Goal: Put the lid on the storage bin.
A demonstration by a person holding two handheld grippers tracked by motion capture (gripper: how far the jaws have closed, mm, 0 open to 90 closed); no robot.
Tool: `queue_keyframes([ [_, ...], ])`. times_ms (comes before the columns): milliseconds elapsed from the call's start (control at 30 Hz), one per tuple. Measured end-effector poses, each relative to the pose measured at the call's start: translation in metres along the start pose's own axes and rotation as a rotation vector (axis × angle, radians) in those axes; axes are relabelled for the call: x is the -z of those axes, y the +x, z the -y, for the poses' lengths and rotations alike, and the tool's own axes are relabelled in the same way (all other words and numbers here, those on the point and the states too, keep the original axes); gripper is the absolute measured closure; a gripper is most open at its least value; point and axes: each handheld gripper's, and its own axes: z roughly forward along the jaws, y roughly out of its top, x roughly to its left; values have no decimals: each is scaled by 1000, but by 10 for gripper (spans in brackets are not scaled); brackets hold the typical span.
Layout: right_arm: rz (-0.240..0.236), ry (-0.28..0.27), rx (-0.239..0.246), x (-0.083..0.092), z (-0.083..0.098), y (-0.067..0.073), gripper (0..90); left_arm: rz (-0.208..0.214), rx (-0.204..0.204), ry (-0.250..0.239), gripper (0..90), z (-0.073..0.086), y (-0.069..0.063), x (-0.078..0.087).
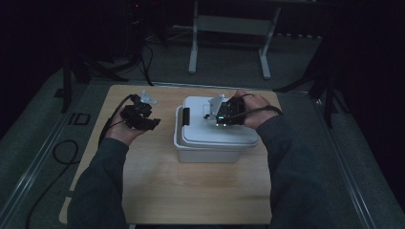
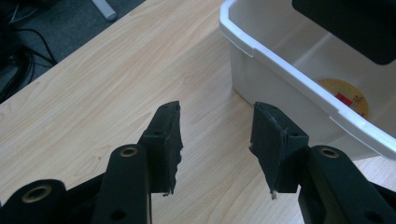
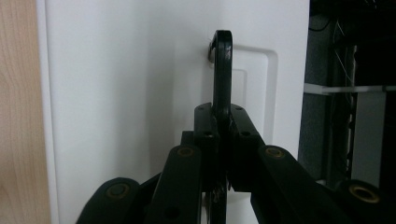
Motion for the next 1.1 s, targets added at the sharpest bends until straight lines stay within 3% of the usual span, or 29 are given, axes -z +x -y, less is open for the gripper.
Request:
queue_keyframes([
  [1100, -15, 3, 36, -10, -19, 2, 844, -5, 3, -5, 526, 1, 2, 2],
])
